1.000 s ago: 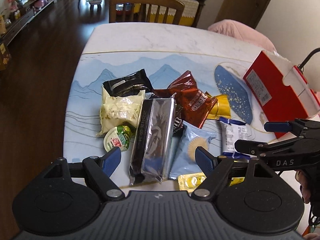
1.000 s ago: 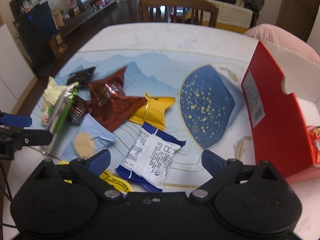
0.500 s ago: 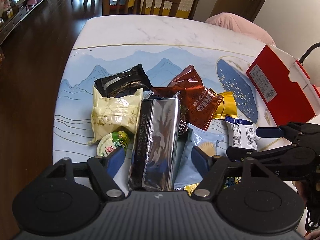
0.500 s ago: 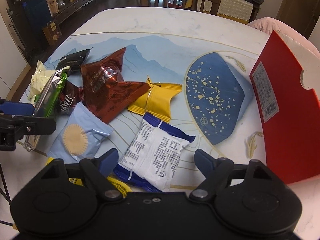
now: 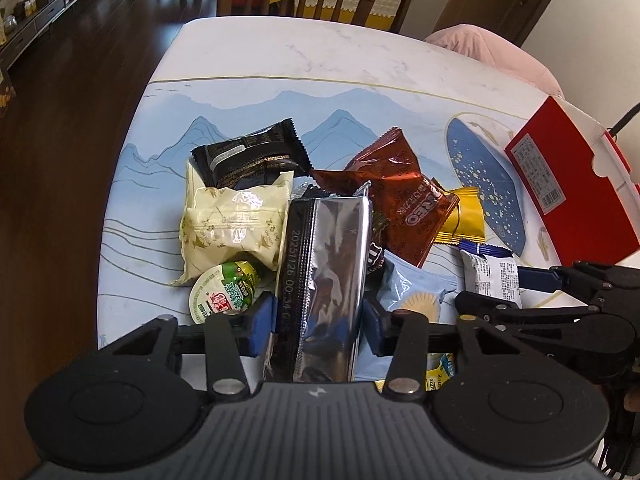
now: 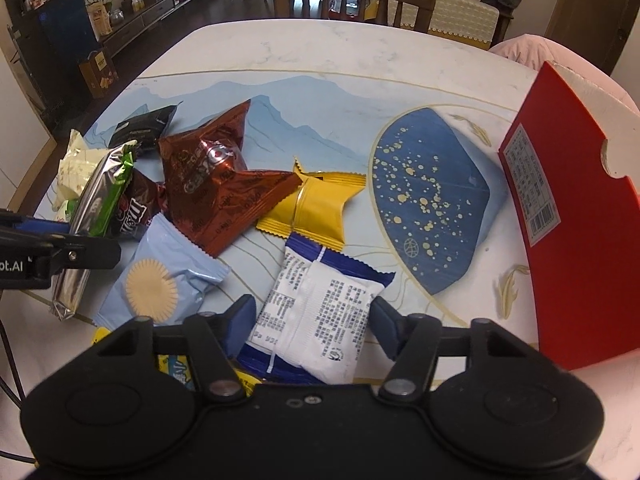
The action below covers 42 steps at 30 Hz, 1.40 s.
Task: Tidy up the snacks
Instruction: 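Close the right gripper on the white cookie packet while the left gripper grasps the silver wrapper, then carry the white packet into the red box with the right gripper while the left carries the silver wrapper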
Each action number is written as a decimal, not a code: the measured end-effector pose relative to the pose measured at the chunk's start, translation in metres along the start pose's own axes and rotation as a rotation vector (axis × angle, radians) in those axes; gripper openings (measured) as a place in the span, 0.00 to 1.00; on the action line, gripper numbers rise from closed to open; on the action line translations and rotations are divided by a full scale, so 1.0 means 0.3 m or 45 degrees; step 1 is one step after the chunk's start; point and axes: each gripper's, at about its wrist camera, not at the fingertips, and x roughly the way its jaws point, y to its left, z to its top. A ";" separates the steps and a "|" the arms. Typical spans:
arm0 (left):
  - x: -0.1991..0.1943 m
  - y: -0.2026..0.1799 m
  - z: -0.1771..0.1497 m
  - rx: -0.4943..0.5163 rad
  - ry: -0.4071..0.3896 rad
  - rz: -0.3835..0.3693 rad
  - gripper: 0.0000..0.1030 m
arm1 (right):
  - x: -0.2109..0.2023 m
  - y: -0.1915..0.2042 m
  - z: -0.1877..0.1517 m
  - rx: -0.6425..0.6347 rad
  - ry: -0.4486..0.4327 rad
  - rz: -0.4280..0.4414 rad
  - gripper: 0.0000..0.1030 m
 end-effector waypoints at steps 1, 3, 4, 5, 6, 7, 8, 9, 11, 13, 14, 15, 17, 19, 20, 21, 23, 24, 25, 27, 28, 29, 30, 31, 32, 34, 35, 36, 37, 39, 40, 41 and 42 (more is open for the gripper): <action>-0.001 0.001 0.001 -0.008 0.002 0.000 0.43 | -0.002 -0.004 0.000 0.007 -0.002 0.001 0.55; -0.002 -0.001 0.001 -0.017 0.004 0.004 0.41 | -0.005 -0.013 -0.002 0.013 -0.008 0.002 0.51; -0.005 -0.004 0.000 -0.020 0.002 0.009 0.41 | -0.007 -0.017 -0.003 0.016 -0.010 0.003 0.50; -0.007 -0.008 -0.001 -0.023 0.000 0.013 0.41 | -0.010 -0.022 -0.004 0.020 -0.012 0.002 0.49; -0.009 -0.011 -0.001 -0.027 -0.001 0.018 0.41 | -0.011 -0.029 -0.006 0.026 -0.014 0.001 0.49; -0.011 -0.013 -0.003 -0.032 -0.002 0.019 0.40 | -0.013 -0.035 -0.007 0.032 -0.015 0.000 0.49; -0.014 -0.014 -0.004 -0.038 -0.004 0.019 0.40 | -0.016 -0.039 -0.009 0.036 -0.017 -0.002 0.48; -0.018 -0.016 -0.004 -0.045 -0.003 0.019 0.40 | -0.020 -0.044 -0.012 0.040 -0.020 -0.003 0.47; -0.026 -0.020 -0.006 -0.051 -0.001 0.026 0.40 | -0.028 -0.056 -0.018 0.048 -0.027 0.001 0.47; -0.039 -0.027 -0.010 -0.051 -0.007 0.021 0.40 | -0.036 -0.069 -0.024 0.056 -0.036 0.003 0.47; -0.044 -0.031 -0.012 -0.054 -0.007 0.020 0.40 | -0.040 -0.077 -0.029 0.064 -0.037 0.004 0.47; -0.049 -0.034 -0.014 -0.056 -0.006 0.022 0.40 | -0.045 -0.085 -0.031 0.075 -0.037 0.007 0.47; -0.062 -0.041 -0.018 -0.064 -0.007 0.024 0.40 | -0.059 -0.101 -0.037 0.097 -0.042 0.019 0.47; -0.078 -0.048 -0.024 -0.073 -0.009 0.027 0.40 | -0.078 -0.112 -0.041 0.106 -0.051 0.025 0.47; -0.087 -0.051 -0.027 -0.077 -0.011 0.027 0.40 | -0.089 -0.118 -0.043 0.108 -0.057 0.032 0.47; -0.095 -0.056 -0.029 -0.080 -0.012 0.029 0.40 | -0.101 -0.123 -0.044 0.113 -0.062 0.039 0.47; -0.114 -0.069 -0.035 -0.082 -0.009 0.030 0.40 | -0.129 -0.131 -0.048 0.117 -0.077 0.057 0.47; -0.124 -0.076 -0.039 -0.085 -0.008 0.033 0.40 | -0.144 -0.136 -0.049 0.119 -0.082 0.067 0.47; -0.136 -0.085 -0.042 -0.086 -0.009 0.035 0.40 | -0.159 -0.140 -0.053 0.123 -0.087 0.078 0.47; -0.163 -0.103 -0.051 -0.089 -0.016 0.034 0.40 | -0.194 -0.148 -0.060 0.123 -0.101 0.096 0.47; -0.176 -0.113 -0.056 -0.090 -0.019 0.034 0.40 | -0.212 -0.152 -0.064 0.124 -0.109 0.104 0.46; -0.189 -0.125 -0.060 -0.088 -0.022 0.037 0.40 | -0.229 -0.155 -0.067 0.121 -0.118 0.112 0.47; -0.202 -0.137 -0.064 -0.084 -0.025 0.040 0.40 | -0.247 -0.158 -0.070 0.116 -0.128 0.118 0.46; -0.214 -0.147 -0.068 -0.081 -0.028 0.038 0.40 | -0.266 -0.161 -0.072 0.110 -0.139 0.122 0.47; -0.226 -0.160 -0.071 -0.077 -0.031 0.036 0.40 | -0.287 -0.165 -0.075 0.105 -0.151 0.126 0.47; -0.250 -0.188 -0.077 -0.068 -0.039 0.033 0.40 | -0.325 -0.176 -0.076 0.099 -0.177 0.136 0.47; -0.260 -0.202 -0.078 -0.064 -0.045 0.030 0.40 | -0.343 -0.182 -0.077 0.098 -0.190 0.139 0.47; -0.273 -0.217 -0.080 -0.060 -0.053 0.023 0.40 | -0.362 -0.188 -0.078 0.097 -0.201 0.141 0.47; -0.285 -0.234 -0.080 -0.055 -0.062 0.018 0.40 | -0.378 -0.194 -0.078 0.099 -0.210 0.143 0.47; -0.307 -0.270 -0.080 -0.039 -0.079 0.011 0.40 | -0.409 -0.210 -0.078 0.107 -0.233 0.154 0.46; -0.317 -0.287 -0.079 -0.030 -0.087 0.008 0.40 | -0.422 -0.217 -0.079 0.109 -0.245 0.157 0.46; -0.328 -0.307 -0.078 -0.021 -0.097 0.003 0.40 | -0.438 -0.225 -0.080 0.109 -0.260 0.157 0.46; -0.340 -0.327 -0.077 -0.010 -0.107 -0.004 0.40 | -0.452 -0.233 -0.079 0.108 -0.272 0.159 0.46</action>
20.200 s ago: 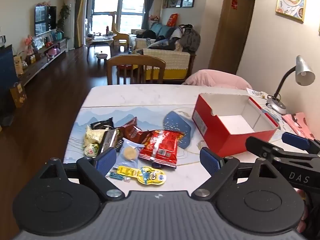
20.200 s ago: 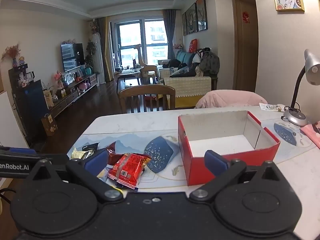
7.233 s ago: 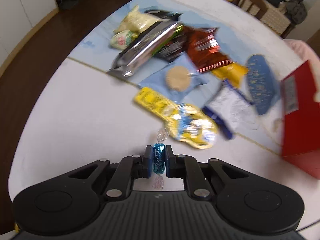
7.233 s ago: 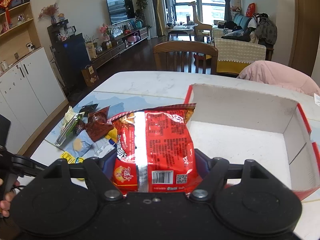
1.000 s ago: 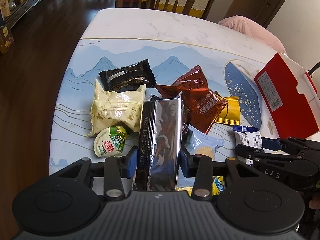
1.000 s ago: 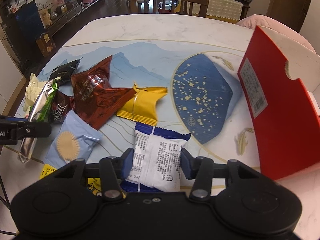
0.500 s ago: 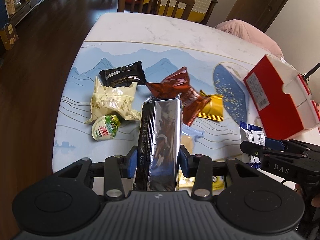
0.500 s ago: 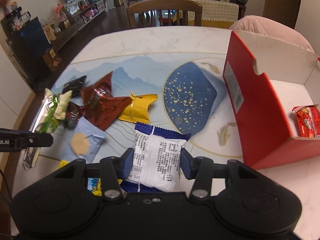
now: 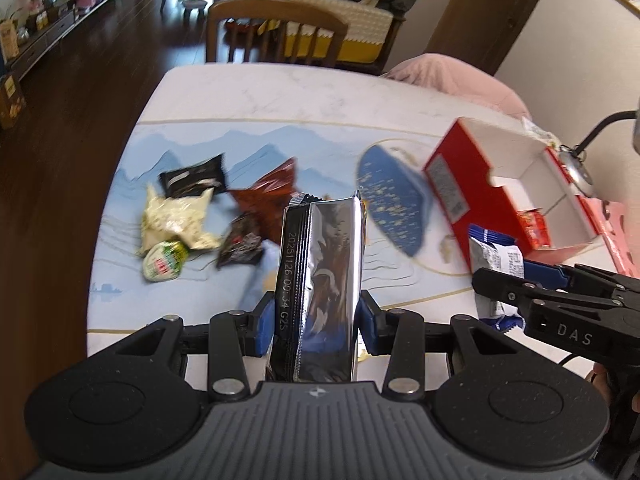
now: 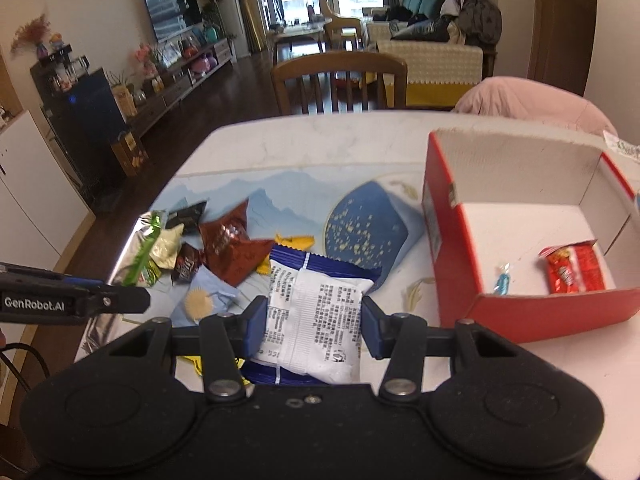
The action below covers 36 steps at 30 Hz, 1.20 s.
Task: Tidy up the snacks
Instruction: 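Carry the white packet into the red box with the right gripper while the left carries the silver wrapper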
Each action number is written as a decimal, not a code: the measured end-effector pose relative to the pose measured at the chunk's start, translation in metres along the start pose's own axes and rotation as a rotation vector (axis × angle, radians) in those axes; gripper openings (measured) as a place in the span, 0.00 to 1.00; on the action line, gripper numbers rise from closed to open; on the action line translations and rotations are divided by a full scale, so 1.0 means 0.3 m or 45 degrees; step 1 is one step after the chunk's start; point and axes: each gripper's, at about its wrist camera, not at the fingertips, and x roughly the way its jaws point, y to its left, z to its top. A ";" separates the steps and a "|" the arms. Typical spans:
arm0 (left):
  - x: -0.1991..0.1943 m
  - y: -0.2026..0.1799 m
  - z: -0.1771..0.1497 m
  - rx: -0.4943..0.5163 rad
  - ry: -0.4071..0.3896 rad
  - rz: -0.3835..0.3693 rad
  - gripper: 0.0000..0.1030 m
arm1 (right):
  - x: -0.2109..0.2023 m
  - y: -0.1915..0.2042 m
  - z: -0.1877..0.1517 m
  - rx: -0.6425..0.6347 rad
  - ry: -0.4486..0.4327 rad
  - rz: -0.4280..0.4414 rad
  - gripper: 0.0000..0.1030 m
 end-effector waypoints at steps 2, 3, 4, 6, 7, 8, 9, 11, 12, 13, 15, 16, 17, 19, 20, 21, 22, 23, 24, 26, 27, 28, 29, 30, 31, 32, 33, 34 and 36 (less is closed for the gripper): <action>-0.021 -0.044 0.006 0.019 -0.031 -0.006 0.40 | -0.028 -0.014 0.005 0.000 -0.022 0.003 0.46; -0.029 -0.066 0.010 0.029 -0.043 -0.010 0.40 | -0.040 -0.023 0.008 0.003 -0.032 0.002 0.47; -0.035 -0.091 0.015 0.039 -0.051 -0.019 0.40 | -0.051 -0.033 0.010 0.007 -0.041 0.002 0.46; -0.042 -0.138 0.021 0.056 -0.058 -0.032 0.40 | -0.071 -0.054 0.009 0.011 -0.054 0.000 0.46; -0.043 -0.163 0.022 0.067 -0.062 -0.036 0.40 | -0.079 -0.064 0.008 0.015 -0.060 0.000 0.46; -0.044 -0.186 0.023 0.081 -0.066 -0.041 0.40 | -0.086 -0.075 0.006 0.017 -0.066 0.000 0.46; -0.045 -0.211 0.025 0.093 -0.070 -0.047 0.40 | -0.093 -0.085 0.006 0.018 -0.072 -0.004 0.46; -0.047 -0.252 0.029 0.110 -0.079 -0.053 0.40 | -0.111 -0.114 0.009 0.022 -0.085 -0.011 0.46; -0.045 -0.273 0.032 0.119 -0.082 -0.054 0.40 | -0.117 -0.128 0.011 0.024 -0.090 -0.010 0.46; -0.044 -0.296 0.036 0.128 -0.084 -0.056 0.40 | -0.124 -0.143 0.012 0.026 -0.094 -0.013 0.46; -0.040 -0.340 0.042 0.145 -0.088 -0.060 0.40 | -0.137 -0.174 0.018 0.025 -0.105 -0.020 0.46; -0.039 -0.361 0.045 0.155 -0.090 -0.062 0.40 | -0.143 -0.190 0.020 0.023 -0.111 -0.024 0.46; -0.036 -0.382 0.048 0.164 -0.091 -0.064 0.40 | -0.147 -0.206 0.022 0.021 -0.116 -0.030 0.46; -0.028 -0.427 0.054 0.180 -0.092 -0.068 0.40 | -0.154 -0.241 0.029 0.025 -0.125 -0.038 0.46; -0.022 -0.449 0.058 0.186 -0.092 -0.071 0.40 | -0.161 -0.258 0.029 0.026 -0.128 -0.042 0.46; -0.016 -0.471 0.062 0.192 -0.090 -0.074 0.40 | -0.163 -0.274 0.031 0.026 -0.130 -0.046 0.46; -0.010 -0.491 0.066 0.197 -0.089 -0.077 0.40 | -0.166 -0.292 0.032 0.027 -0.133 -0.049 0.46; -0.003 -0.511 0.070 0.203 -0.087 -0.079 0.40 | -0.169 -0.309 0.034 0.028 -0.135 -0.053 0.46; 0.004 -0.532 0.075 0.211 -0.086 -0.079 0.40 | -0.173 -0.323 0.032 0.027 -0.134 -0.056 0.46; 0.021 -0.570 0.081 0.222 -0.082 -0.079 0.40 | -0.177 -0.354 0.036 0.028 -0.135 -0.055 0.46; 0.031 -0.590 0.085 0.227 -0.078 -0.080 0.40 | -0.178 -0.367 0.039 0.022 -0.136 -0.051 0.46; 0.039 -0.610 0.088 0.231 -0.076 -0.081 0.40 | -0.180 -0.380 0.042 0.014 -0.137 -0.052 0.46; 0.050 -0.630 0.092 0.235 -0.074 -0.080 0.40 | -0.183 -0.395 0.042 0.007 -0.137 -0.053 0.46; 0.061 -0.650 0.096 0.241 -0.072 -0.078 0.40 | -0.183 -0.409 0.045 0.003 -0.136 -0.055 0.46; 0.073 -0.669 0.101 0.245 -0.070 -0.076 0.40 | -0.182 -0.427 0.048 0.001 -0.135 -0.055 0.46; 0.083 -0.686 0.104 0.248 -0.067 -0.076 0.40 | -0.183 -0.446 0.050 -0.001 -0.134 -0.058 0.46; 0.094 -0.705 0.106 0.251 -0.065 -0.077 0.40 | -0.183 -0.467 0.052 -0.001 -0.133 -0.063 0.46; 0.106 -0.725 0.110 0.256 -0.063 -0.074 0.40 | -0.183 -0.491 0.054 0.002 -0.131 -0.065 0.46; 0.130 -0.761 0.119 0.266 -0.058 -0.068 0.40 | -0.183 -0.539 0.057 0.013 -0.125 -0.065 0.46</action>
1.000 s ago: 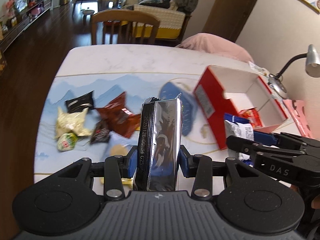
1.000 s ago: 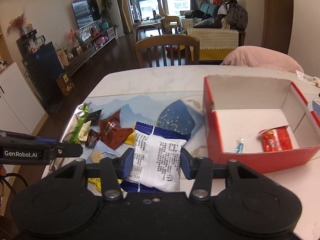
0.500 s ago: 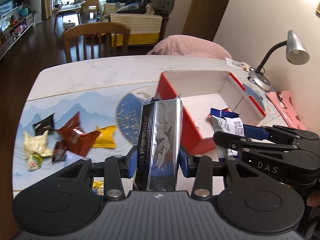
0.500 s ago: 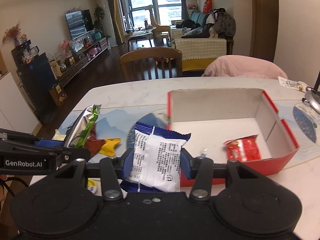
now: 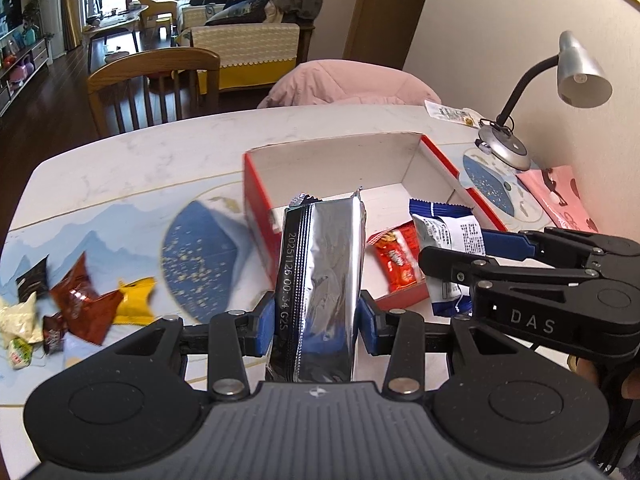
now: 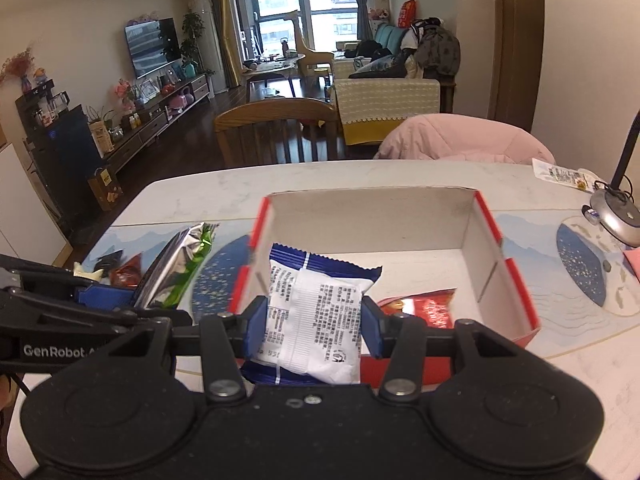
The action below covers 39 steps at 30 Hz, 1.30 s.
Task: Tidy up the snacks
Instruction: 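Carry the white packet into the red box with the right gripper while the left carries the silver wrapper, then open both grippers to drop the white packet and silver wrapper in the box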
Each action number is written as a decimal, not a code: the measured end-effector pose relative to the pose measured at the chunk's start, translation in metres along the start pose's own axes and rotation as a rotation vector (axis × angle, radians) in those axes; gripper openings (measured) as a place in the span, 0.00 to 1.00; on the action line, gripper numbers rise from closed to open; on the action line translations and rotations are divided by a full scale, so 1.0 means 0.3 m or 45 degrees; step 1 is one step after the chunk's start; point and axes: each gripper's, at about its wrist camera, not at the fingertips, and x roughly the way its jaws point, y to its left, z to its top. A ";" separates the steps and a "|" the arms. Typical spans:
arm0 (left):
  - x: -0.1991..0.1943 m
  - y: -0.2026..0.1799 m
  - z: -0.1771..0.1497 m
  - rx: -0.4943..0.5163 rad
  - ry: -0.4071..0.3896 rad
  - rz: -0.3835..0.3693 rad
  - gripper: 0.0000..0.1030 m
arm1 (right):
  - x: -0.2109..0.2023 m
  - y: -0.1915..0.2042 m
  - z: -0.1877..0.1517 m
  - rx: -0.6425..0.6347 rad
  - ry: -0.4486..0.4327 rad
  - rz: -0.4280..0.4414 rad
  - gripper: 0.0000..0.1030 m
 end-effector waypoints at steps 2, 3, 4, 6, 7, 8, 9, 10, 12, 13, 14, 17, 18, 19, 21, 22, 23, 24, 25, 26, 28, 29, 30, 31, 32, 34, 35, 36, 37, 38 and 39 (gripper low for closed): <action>0.029 -0.030 0.019 0.011 0.008 0.005 0.40 | 0.010 -0.040 0.003 0.007 0.007 -0.006 0.46; 0.044 -0.043 0.029 0.018 0.011 0.009 0.40 | 0.016 -0.059 0.004 0.010 0.010 -0.010 0.46; 0.057 -0.057 0.036 0.023 0.015 0.015 0.40 | 0.024 -0.078 0.006 0.012 0.012 -0.015 0.46; 0.086 -0.082 0.056 0.035 0.023 0.027 0.40 | 0.040 -0.111 0.014 0.010 0.016 -0.027 0.46; 0.098 -0.094 0.064 0.042 0.025 0.034 0.40 | 0.048 -0.129 0.017 0.010 0.017 -0.033 0.46; 0.114 -0.105 0.076 0.048 0.030 0.041 0.40 | 0.056 -0.145 0.021 0.005 0.019 -0.037 0.46; 0.130 -0.116 0.088 0.054 0.038 0.043 0.40 | 0.065 -0.162 0.026 0.000 0.026 -0.038 0.46; 0.143 -0.123 0.099 0.057 0.042 0.047 0.40 | 0.075 -0.178 0.031 -0.003 0.034 -0.035 0.46; 0.178 -0.138 0.121 0.059 0.061 0.052 0.40 | 0.096 -0.209 0.038 -0.012 0.055 -0.027 0.46; 0.196 -0.144 0.130 0.059 0.072 0.054 0.40 | 0.111 -0.222 0.040 -0.017 0.068 -0.030 0.46; 0.215 -0.148 0.138 0.059 0.083 0.056 0.40 | 0.124 -0.234 0.043 -0.021 0.079 -0.038 0.46; 0.280 -0.162 0.166 0.049 0.129 0.067 0.40 | 0.168 -0.268 0.046 -0.040 0.110 -0.057 0.46; 0.300 -0.165 0.173 0.047 0.144 0.071 0.40 | 0.182 -0.276 0.047 -0.046 0.120 -0.063 0.46; 0.320 -0.167 0.180 0.045 0.156 0.079 0.40 | 0.195 -0.284 0.049 -0.051 0.133 -0.063 0.46; 0.357 -0.171 0.192 0.032 0.175 0.090 0.40 | 0.219 -0.297 0.053 -0.044 0.158 -0.064 0.46; 0.374 -0.172 0.200 0.028 0.184 0.097 0.40 | 0.232 -0.304 0.055 -0.034 0.176 -0.057 0.46; 0.389 -0.174 0.206 0.026 0.193 0.105 0.40 | 0.243 -0.313 0.055 -0.022 0.195 -0.051 0.46; 0.408 -0.174 0.211 0.027 0.207 0.112 0.40 | 0.256 -0.319 0.054 -0.013 0.215 -0.047 0.46; 0.427 -0.177 0.216 0.029 0.222 0.121 0.40 | 0.268 -0.321 0.052 -0.014 0.231 -0.045 0.46; 0.443 -0.178 0.219 0.033 0.235 0.130 0.40 | 0.280 -0.321 0.048 -0.020 0.246 -0.045 0.46; 0.474 -0.185 0.222 0.049 0.258 0.143 0.40 | 0.304 -0.326 0.038 -0.036 0.267 -0.046 0.46; 0.489 -0.189 0.221 0.058 0.269 0.142 0.40 | 0.313 -0.323 0.032 -0.045 0.279 -0.042 0.46; 0.502 -0.192 0.221 0.063 0.284 0.140 0.40 | 0.324 -0.319 0.025 -0.055 0.295 -0.040 0.46; 0.516 -0.194 0.219 0.068 0.300 0.140 0.40 | 0.333 -0.315 0.017 -0.066 0.310 -0.040 0.46; 0.528 -0.196 0.216 0.073 0.313 0.143 0.40 | 0.343 -0.313 0.009 -0.074 0.324 -0.042 0.46; 0.542 -0.198 0.208 0.080 0.327 0.142 0.40 | 0.363 -0.317 -0.003 -0.079 0.349 -0.042 0.46; 0.545 -0.198 0.205 0.078 0.332 0.138 0.40 | 0.374 -0.322 -0.007 -0.079 0.358 -0.040 0.46; 0.548 -0.196 0.200 0.073 0.337 0.135 0.40 | 0.380 -0.323 -0.012 -0.079 0.362 -0.042 0.47; 0.549 -0.194 0.198 0.070 0.340 0.133 0.40 | 0.384 -0.322 -0.015 -0.080 0.367 -0.043 0.47; 0.549 -0.193 0.193 0.071 0.342 0.133 0.40 | 0.391 -0.326 -0.015 -0.081 0.373 -0.040 0.47; 0.549 -0.192 0.189 0.072 0.343 0.133 0.40 | 0.395 -0.327 -0.017 -0.082 0.375 -0.036 0.47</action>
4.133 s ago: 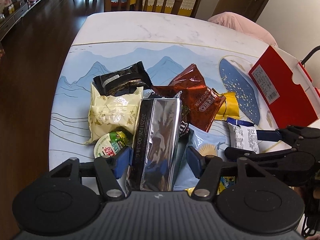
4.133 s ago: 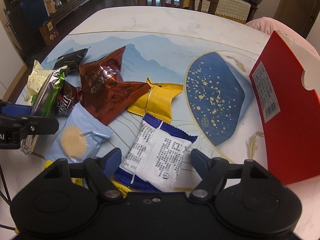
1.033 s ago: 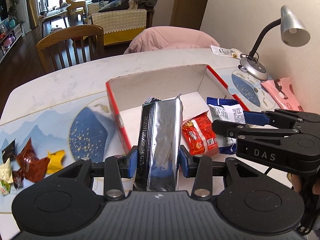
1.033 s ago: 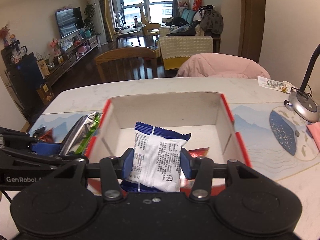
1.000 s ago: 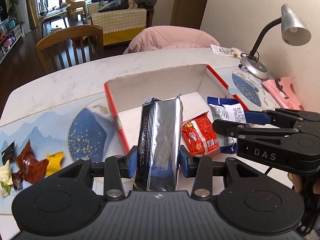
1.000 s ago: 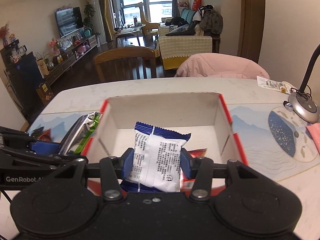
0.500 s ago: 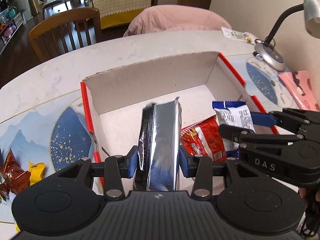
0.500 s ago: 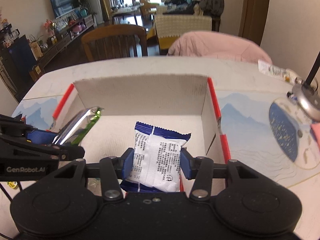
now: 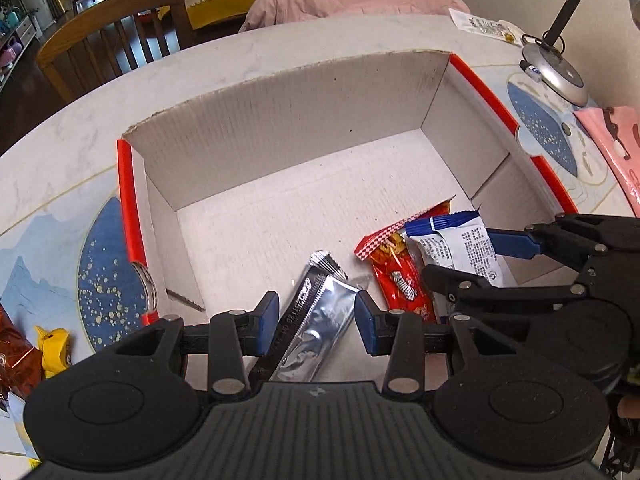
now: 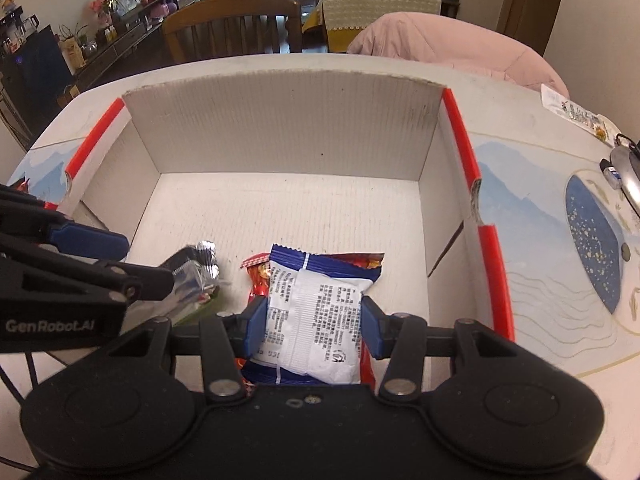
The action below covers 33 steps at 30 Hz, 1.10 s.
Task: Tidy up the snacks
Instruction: 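Open both grippers to drop the white packet and silver wrapper in the box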
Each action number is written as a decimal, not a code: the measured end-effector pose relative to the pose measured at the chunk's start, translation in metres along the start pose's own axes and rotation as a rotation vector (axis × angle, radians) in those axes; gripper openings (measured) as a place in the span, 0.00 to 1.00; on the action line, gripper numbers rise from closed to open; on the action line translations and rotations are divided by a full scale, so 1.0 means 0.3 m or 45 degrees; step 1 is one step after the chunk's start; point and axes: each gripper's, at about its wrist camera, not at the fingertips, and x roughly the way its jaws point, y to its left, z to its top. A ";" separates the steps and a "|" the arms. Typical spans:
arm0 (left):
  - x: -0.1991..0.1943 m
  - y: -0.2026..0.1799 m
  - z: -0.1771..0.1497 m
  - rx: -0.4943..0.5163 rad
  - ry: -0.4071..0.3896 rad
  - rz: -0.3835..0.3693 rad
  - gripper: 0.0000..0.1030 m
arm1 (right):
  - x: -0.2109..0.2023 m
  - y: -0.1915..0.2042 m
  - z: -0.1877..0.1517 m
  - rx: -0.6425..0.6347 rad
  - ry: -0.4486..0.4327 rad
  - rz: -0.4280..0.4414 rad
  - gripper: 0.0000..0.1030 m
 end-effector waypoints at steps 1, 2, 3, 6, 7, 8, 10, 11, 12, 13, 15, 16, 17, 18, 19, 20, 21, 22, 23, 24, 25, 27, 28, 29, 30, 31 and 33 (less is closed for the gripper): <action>0.000 0.001 -0.003 -0.002 0.000 -0.002 0.40 | 0.003 0.000 0.000 -0.004 0.002 0.002 0.47; 0.000 0.002 -0.006 -0.004 -0.001 -0.006 0.40 | 0.006 0.002 0.000 -0.011 0.004 0.002 0.47; -0.002 0.004 -0.011 -0.007 -0.004 -0.009 0.40 | 0.009 0.004 0.000 -0.018 0.005 0.002 0.46; -0.008 0.010 -0.022 -0.013 -0.011 -0.015 0.40 | 0.012 0.007 -0.001 -0.014 0.014 0.008 0.47; -0.012 0.012 -0.025 -0.015 -0.016 -0.014 0.40 | 0.011 0.006 -0.001 -0.011 0.014 0.008 0.47; -0.016 0.015 -0.030 -0.019 -0.021 -0.015 0.40 | 0.008 0.005 -0.001 -0.007 0.014 0.007 0.47; -0.028 0.020 -0.038 -0.029 -0.031 -0.028 0.40 | -0.003 0.004 -0.002 -0.001 0.004 0.006 0.48; -0.036 0.023 -0.043 -0.034 -0.038 -0.032 0.40 | -0.013 0.004 -0.002 -0.001 -0.007 0.007 0.48; -0.046 0.025 -0.048 -0.037 -0.047 -0.035 0.40 | -0.024 0.005 -0.003 -0.001 -0.016 0.009 0.48; -0.055 0.028 -0.050 -0.042 -0.055 -0.040 0.40 | -0.038 0.007 -0.004 0.000 -0.028 0.011 0.48; -0.076 0.037 -0.056 -0.056 -0.070 -0.049 0.40 | -0.065 0.009 0.000 0.003 -0.051 0.020 0.49; -0.086 0.040 -0.059 -0.058 -0.080 -0.054 0.40 | -0.079 0.011 0.001 0.004 -0.063 0.024 0.49; -0.097 0.042 -0.063 -0.058 -0.089 -0.056 0.40 | -0.095 0.014 0.002 0.004 -0.074 0.028 0.50; -0.108 0.044 -0.067 -0.059 -0.100 -0.058 0.40 | -0.109 0.018 0.001 0.003 -0.084 0.033 0.50; -0.120 0.045 -0.071 -0.059 -0.110 -0.062 0.40 | -0.124 0.022 0.000 0.001 -0.095 0.038 0.50; -0.133 0.046 -0.075 -0.060 -0.120 -0.067 0.40 | -0.141 0.027 -0.001 -0.001 -0.107 0.044 0.51; -0.147 0.048 -0.079 -0.060 -0.133 -0.071 0.40 | -0.157 0.031 -0.002 -0.003 -0.119 0.049 0.51; -0.159 0.048 -0.084 -0.059 -0.144 -0.075 0.40 | -0.171 0.036 -0.002 -0.005 -0.130 0.051 0.51; -0.171 0.049 -0.089 -0.059 -0.153 -0.080 0.40 | -0.187 0.042 -0.003 -0.007 -0.142 0.054 0.51; -0.185 0.051 -0.094 -0.059 -0.164 -0.086 0.40 | -0.202 0.049 -0.004 -0.010 -0.153 0.059 0.52; -0.198 0.052 -0.100 -0.059 -0.176 -0.091 0.40 | -0.218 0.055 -0.005 -0.013 -0.165 0.062 0.52; -0.226 0.054 -0.109 -0.054 -0.198 -0.102 0.39 | -0.244 0.073 -0.005 -0.021 -0.187 0.067 0.52; -0.239 0.058 -0.114 -0.055 -0.211 -0.103 0.39 | -0.258 0.081 -0.005 -0.025 -0.199 0.064 0.52; -0.254 0.062 -0.121 -0.057 -0.222 -0.109 0.39 | -0.271 0.088 -0.004 -0.029 -0.211 0.063 0.52; -0.268 0.067 -0.126 -0.060 -0.233 -0.115 0.39 | -0.283 0.094 -0.004 -0.032 -0.223 0.065 0.53; -0.281 0.072 -0.132 -0.061 -0.243 -0.117 0.39 | -0.295 0.099 -0.003 -0.030 -0.235 0.070 0.53; -0.309 0.083 -0.146 -0.059 -0.268 -0.117 0.39 | -0.315 0.111 -0.006 -0.024 -0.256 0.075 0.53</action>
